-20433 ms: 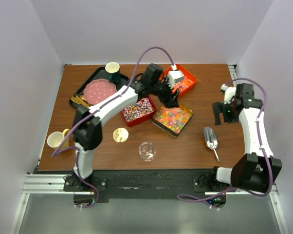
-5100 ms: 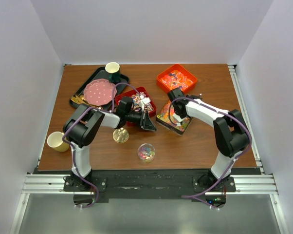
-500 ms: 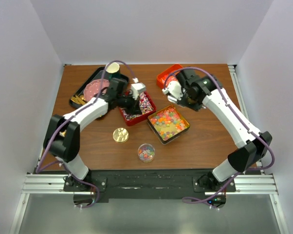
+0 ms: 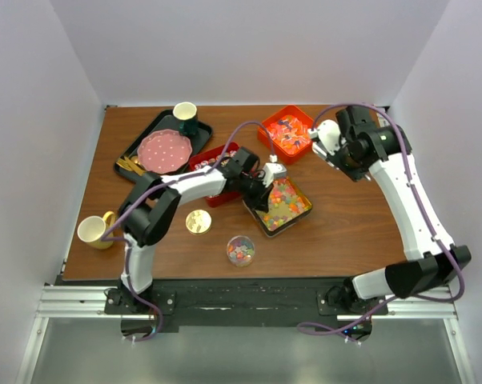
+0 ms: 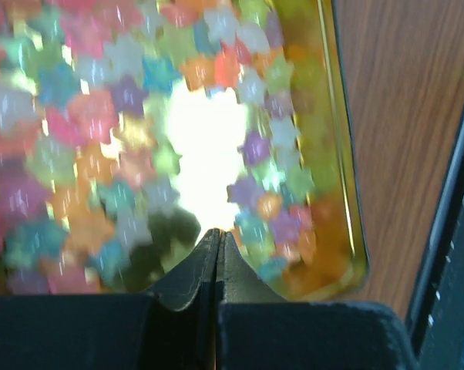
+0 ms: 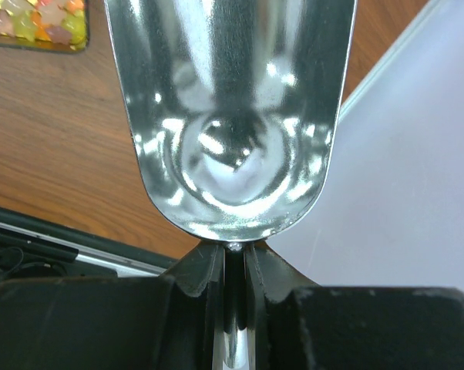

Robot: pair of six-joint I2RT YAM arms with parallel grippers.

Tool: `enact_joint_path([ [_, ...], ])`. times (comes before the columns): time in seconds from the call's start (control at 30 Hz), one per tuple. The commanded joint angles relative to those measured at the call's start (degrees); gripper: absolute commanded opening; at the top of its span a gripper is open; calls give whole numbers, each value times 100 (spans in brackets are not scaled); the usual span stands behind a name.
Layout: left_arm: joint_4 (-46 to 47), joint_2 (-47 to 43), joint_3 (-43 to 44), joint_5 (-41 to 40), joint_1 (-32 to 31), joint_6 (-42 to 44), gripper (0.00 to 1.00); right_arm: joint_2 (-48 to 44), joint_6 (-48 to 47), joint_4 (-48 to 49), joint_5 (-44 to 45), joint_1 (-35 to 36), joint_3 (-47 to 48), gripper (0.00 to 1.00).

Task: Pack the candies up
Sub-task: Move the storage box to the center of the board.

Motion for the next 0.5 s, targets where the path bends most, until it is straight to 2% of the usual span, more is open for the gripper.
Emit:
enact_joint_path([
  [0.0, 388, 749, 968, -5, -270, -275, 0, -421, 154, -130, -186, -334, -343, 0],
  [0.13, 440, 1409, 1995, 13, -464, -415, 0, -527, 180, -156, -318, -616, -519, 0],
  [0.47, 897, 2640, 3596, 66, -938, -1013, 0, -527, 180, -112, -353, -853, -853, 0],
])
